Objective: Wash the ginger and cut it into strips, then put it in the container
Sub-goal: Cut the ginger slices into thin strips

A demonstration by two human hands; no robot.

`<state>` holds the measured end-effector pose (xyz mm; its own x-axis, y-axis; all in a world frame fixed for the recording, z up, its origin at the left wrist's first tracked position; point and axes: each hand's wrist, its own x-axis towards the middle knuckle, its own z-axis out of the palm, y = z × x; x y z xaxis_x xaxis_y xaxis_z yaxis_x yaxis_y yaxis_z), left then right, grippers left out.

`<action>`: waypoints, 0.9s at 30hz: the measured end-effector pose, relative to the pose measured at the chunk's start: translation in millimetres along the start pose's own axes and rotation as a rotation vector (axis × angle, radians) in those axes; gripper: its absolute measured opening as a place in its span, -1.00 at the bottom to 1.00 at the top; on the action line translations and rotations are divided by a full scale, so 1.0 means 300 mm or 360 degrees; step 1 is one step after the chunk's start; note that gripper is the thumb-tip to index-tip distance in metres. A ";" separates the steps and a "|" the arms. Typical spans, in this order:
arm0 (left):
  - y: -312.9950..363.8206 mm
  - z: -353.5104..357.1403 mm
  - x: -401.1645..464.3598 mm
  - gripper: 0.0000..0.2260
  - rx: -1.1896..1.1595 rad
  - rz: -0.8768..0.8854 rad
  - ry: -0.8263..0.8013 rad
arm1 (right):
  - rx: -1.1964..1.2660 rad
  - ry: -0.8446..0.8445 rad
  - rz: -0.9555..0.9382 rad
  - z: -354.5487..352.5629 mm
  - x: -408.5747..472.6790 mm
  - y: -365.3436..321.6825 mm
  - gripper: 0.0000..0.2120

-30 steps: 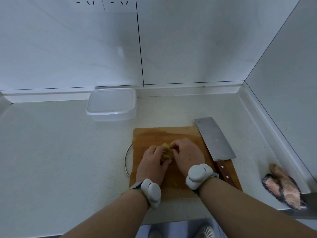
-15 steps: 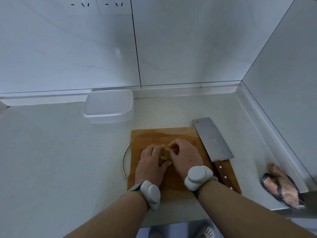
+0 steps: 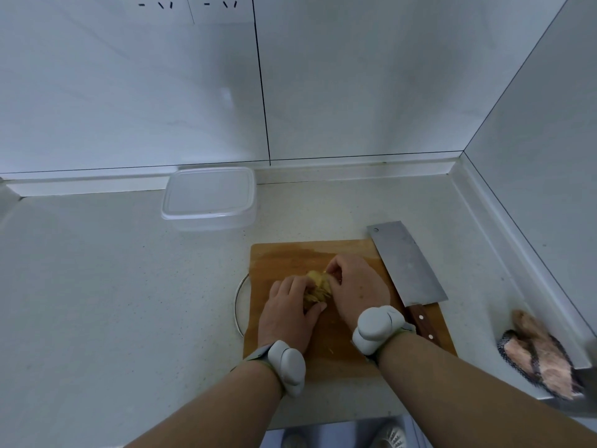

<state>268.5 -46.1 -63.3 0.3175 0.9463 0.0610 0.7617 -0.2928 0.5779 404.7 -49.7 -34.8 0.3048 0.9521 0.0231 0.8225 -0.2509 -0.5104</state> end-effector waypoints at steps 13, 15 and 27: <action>-0.011 -0.006 0.016 -0.70 0.0000 0.0028 0.0002 | 0.0335 0.0189 0.0191 0.027 -0.043 0.038 -0.93; -0.015 -0.007 0.017 -0.72 -0.0026 0.0035 0.0004 | 0.0360 0.0123 0.0219 0.035 -0.054 0.037 -0.92; -0.025 0.008 0.028 -0.62 -0.0141 0.0103 0.0076 | 0.0455 0.0011 0.0321 0.031 -0.060 0.021 -0.97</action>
<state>266.8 -36.5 -69.1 0.3355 0.9318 0.1383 0.6868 -0.3425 0.6411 400.0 -66.7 -46.4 0.4516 0.8869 -0.0973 0.5780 -0.3738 -0.7254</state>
